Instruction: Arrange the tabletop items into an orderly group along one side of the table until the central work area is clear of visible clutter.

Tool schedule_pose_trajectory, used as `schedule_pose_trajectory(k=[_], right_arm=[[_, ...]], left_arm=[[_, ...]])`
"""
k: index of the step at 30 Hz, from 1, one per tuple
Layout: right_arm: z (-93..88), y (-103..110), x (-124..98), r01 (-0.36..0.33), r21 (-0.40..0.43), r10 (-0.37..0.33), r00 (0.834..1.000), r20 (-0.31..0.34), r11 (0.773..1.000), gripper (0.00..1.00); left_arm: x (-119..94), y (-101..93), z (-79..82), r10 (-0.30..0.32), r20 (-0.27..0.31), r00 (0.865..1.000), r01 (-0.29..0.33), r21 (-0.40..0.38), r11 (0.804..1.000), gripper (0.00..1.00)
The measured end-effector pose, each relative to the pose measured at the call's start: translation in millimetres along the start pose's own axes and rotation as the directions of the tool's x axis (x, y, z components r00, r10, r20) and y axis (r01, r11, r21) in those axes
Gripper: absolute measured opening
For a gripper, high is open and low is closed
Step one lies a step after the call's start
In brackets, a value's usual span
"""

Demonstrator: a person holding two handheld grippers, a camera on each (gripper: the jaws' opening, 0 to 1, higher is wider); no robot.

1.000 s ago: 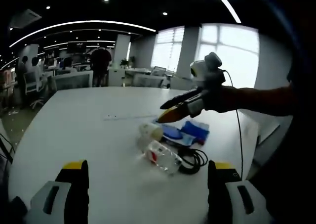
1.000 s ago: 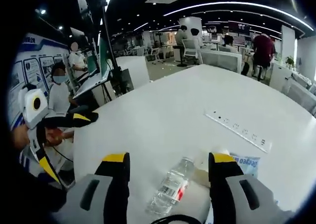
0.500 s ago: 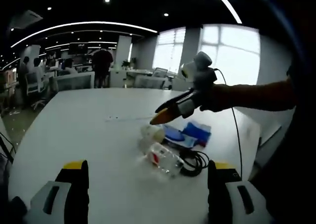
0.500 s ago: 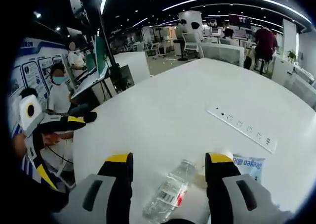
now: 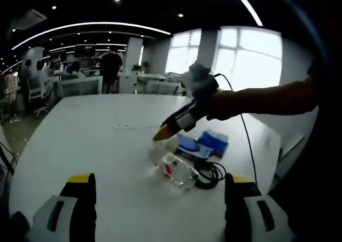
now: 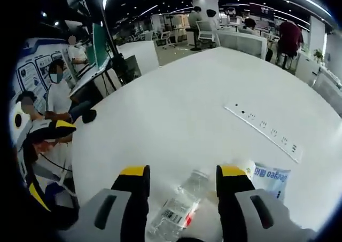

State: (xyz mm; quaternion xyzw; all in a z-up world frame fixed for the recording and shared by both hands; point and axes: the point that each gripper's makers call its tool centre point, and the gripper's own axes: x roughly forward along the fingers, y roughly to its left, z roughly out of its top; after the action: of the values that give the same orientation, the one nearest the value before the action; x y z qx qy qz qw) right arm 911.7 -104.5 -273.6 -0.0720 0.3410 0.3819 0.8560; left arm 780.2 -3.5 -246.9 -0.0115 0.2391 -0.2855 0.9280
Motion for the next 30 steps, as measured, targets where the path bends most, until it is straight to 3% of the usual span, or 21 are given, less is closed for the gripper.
schedule_pose_trajectory(k=[11, 12, 15, 16, 22, 24, 30], right_arm=[[-5.5, -1, 11, 0.008, -0.008, -0.009, 0.999, -0.044, 1.000, 0.41], [-10.7, -2, 15, 0.012, -0.003, -0.013, 0.997, -0.078, 1.000, 0.41], [-10.7, -6, 22, 0.012, 0.001, -0.012, 0.996, -0.088, 1.000, 0.40], [-15.7, -7, 27, 0.016, 0.002, -0.015, 0.991, -0.131, 1.000, 0.40], [-18.3, -12, 38, 0.020, -0.006, -0.021, 0.987, -0.161, 1.000, 0.40], [-25.4, -15, 47, 0.032, 0.003, -0.031, 0.973, -0.227, 0.999, 0.40], [-43.5, -22, 72, 0.043, -0.001, -0.041, 0.939, -0.341, 0.999, 0.38]], left_arm=[[1, 0.9, -0.4, -0.006, -0.010, 1.000, 0.006, 0.009, 1.000, 0.99], [1, 0.1, -0.8, -0.008, -0.013, 1.000, 0.008, 0.009, 1.000, 0.99], [0, -0.3, -2.8, -0.010, -0.020, 1.000, 0.011, 0.008, 1.000, 0.99], [0, -0.4, -3.4, -0.011, -0.022, 1.000, 0.012, 0.008, 1.000, 0.99], [-2, 0.8, -5.5, -0.009, -0.029, 1.000, 0.009, 0.008, 1.000, 0.99], [-4, 3.7, -3.5, -0.003, -0.022, 1.000, 0.003, 0.002, 1.000, 0.99], [-12, 10.6, -1.6, 0.015, -0.020, 1.000, -0.015, 0.002, 1.000, 0.99]])
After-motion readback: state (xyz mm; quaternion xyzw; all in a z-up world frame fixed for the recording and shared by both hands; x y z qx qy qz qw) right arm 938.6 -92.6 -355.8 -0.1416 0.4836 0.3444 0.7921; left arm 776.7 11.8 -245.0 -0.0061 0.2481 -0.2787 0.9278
